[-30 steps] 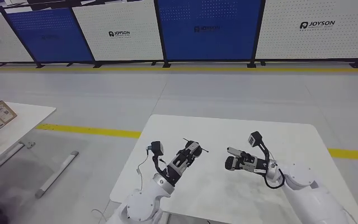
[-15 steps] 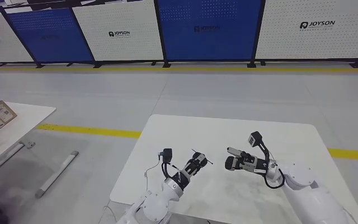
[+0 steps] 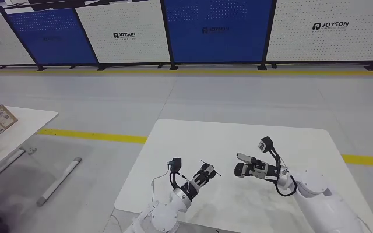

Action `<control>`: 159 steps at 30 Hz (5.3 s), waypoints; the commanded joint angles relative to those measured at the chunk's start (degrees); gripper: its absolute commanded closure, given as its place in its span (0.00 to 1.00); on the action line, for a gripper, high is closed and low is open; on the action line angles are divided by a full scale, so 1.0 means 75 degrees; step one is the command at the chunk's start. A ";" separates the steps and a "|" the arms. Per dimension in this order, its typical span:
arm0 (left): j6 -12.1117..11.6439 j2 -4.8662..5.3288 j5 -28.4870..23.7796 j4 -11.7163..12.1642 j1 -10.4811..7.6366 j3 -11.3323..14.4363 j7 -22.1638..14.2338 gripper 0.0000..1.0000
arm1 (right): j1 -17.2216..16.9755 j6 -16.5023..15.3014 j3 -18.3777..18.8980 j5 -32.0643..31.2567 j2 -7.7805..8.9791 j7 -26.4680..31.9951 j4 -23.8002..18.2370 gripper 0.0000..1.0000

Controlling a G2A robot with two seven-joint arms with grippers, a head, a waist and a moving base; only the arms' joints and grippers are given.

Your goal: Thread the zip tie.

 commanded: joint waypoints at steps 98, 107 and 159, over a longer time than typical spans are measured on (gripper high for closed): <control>0.0102 -0.0098 0.0086 -0.0278 -0.0254 0.0591 -0.0419 1.00 | -0.0018 0.0049 0.0003 -0.0134 0.0008 -0.0095 -0.0077 0.00; 0.0102 -0.0098 0.0086 -0.0278 -0.0254 0.0591 -0.0419 1.00 | 0.0389 0.2502 0.0453 -0.2304 0.0364 0.0149 -0.1343 0.00; 0.0102 -0.0098 0.0086 -0.0278 -0.0254 0.0591 -0.0419 1.00 | 0.1119 0.4045 0.1381 -0.5971 0.1116 0.2204 -0.1635 0.00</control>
